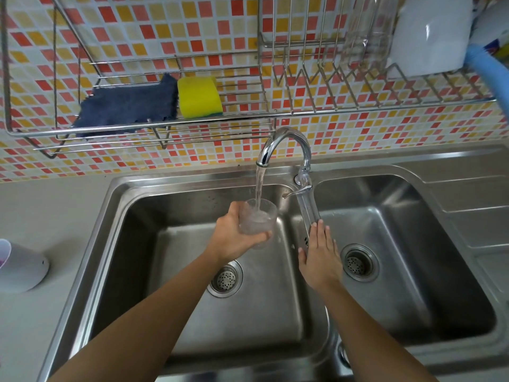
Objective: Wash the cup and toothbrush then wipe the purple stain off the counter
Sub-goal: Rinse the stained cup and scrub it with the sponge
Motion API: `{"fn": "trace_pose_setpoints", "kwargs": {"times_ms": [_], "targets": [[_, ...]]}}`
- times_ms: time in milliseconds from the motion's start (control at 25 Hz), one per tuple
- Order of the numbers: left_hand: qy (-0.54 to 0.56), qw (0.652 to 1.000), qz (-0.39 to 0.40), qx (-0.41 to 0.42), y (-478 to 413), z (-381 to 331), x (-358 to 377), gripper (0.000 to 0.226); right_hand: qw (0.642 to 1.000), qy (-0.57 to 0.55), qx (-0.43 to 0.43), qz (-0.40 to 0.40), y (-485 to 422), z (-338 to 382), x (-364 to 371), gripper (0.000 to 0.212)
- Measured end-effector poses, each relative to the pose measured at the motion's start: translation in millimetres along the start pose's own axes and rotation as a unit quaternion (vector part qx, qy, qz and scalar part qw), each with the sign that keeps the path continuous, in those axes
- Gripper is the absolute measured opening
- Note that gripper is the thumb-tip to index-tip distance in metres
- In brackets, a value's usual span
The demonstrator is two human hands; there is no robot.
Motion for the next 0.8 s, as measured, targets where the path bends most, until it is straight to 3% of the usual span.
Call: {"fn": "trace_pose_setpoints", "kwargs": {"times_ms": [160,240,360,560,720,800], "targets": [[-0.003,1.000,0.012,0.005,0,2,0,0.068,0.999,-0.027,-0.014,-0.011,0,0,0,0.062],[-0.004,1.000,0.009,0.004,0,3,-1,0.069,0.992,-0.122,0.004,-0.038,-1,1,-5,0.056],[-0.010,1.000,0.015,0.010,-2,6,-2,0.068,0.952,-0.285,0.028,-0.107,-13,-4,-19,0.046],[-0.012,1.000,0.009,0.014,-5,10,-6,0.068,0.971,-0.177,-0.110,-0.118,-63,17,-54,0.042],[-0.016,1.000,0.001,0.014,-5,13,-11,0.069,0.976,-0.058,-0.207,-0.030,-93,47,-67,0.048],[-0.018,1.000,-0.003,0.018,-5,15,-15,0.070,0.978,0.007,-0.207,0.028,-104,53,-67,0.051]]}}
Point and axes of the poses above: each hand's wrist, its own y-axis away from the middle knuckle, its own x-axis out of the palm, z = x × y, the point moved 1 cm from there along -y, towards the middle knuckle, and after that the axes turned 12 degrees about -y, right-handed, at the moved point
